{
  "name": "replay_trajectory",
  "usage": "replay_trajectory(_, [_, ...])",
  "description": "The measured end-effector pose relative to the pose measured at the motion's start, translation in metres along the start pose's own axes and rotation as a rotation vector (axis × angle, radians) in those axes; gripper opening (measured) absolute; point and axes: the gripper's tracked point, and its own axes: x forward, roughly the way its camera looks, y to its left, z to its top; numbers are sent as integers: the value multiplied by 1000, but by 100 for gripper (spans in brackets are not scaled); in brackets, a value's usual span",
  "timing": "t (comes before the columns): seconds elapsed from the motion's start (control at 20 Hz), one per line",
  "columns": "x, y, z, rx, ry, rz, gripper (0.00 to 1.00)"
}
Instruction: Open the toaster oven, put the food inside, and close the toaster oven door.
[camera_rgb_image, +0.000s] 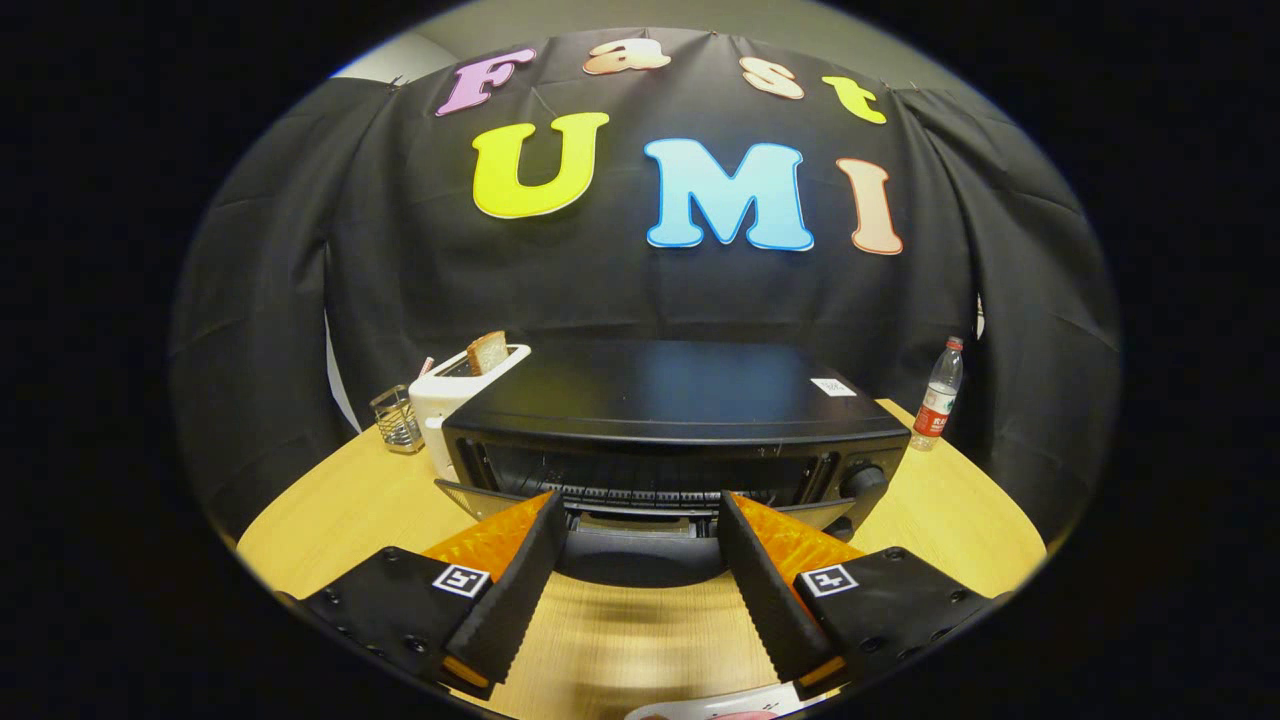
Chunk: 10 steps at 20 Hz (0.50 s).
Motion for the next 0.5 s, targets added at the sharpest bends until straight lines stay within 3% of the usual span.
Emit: replay_trajectory(0.5, [-25, 5, -39, -24, 52, -15, 97])
